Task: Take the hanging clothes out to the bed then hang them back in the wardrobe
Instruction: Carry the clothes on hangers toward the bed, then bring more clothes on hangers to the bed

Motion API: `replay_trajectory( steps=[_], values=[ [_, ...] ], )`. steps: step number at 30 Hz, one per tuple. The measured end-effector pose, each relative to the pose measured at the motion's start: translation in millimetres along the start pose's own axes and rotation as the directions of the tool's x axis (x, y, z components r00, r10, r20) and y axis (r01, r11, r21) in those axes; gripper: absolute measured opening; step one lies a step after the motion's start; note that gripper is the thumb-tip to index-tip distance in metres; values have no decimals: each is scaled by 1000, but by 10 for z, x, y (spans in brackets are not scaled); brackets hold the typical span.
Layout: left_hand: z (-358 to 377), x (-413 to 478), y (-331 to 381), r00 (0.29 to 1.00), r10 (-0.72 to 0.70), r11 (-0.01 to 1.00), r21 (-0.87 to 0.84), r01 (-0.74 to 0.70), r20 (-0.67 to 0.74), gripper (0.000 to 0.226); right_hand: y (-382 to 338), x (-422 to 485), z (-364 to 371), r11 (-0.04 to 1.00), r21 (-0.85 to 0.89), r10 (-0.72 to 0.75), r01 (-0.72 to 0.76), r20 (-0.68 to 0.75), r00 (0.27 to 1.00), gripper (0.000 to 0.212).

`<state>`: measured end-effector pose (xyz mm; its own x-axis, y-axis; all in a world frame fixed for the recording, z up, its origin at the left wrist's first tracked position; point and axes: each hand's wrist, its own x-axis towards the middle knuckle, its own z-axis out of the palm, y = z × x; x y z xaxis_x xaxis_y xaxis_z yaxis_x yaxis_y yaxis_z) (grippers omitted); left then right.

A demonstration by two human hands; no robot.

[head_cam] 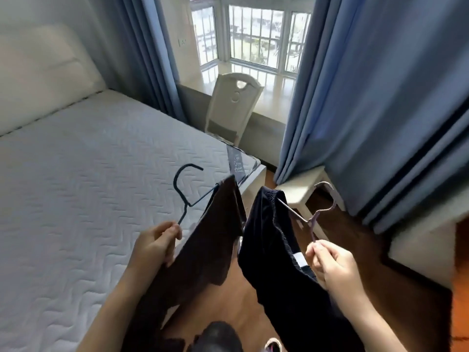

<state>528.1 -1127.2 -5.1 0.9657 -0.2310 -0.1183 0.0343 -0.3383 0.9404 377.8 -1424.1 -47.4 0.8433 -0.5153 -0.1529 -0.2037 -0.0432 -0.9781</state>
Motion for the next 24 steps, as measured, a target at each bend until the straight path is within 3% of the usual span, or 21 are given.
replay_trajectory(
  steps=[7, 24],
  values=[
    [479, 1251, 516, 999, 35, 998, -58, -37, -37, 30, -102, 1468, -294, 1000, 19, -2, 2, -10, 1000, 35],
    [772, 4673, 367, 998, -48, 984, -171, 52, 30, 25, -559, 4597, -27, 990, 94, 121, -102, -228, 966, 26]
  ],
)
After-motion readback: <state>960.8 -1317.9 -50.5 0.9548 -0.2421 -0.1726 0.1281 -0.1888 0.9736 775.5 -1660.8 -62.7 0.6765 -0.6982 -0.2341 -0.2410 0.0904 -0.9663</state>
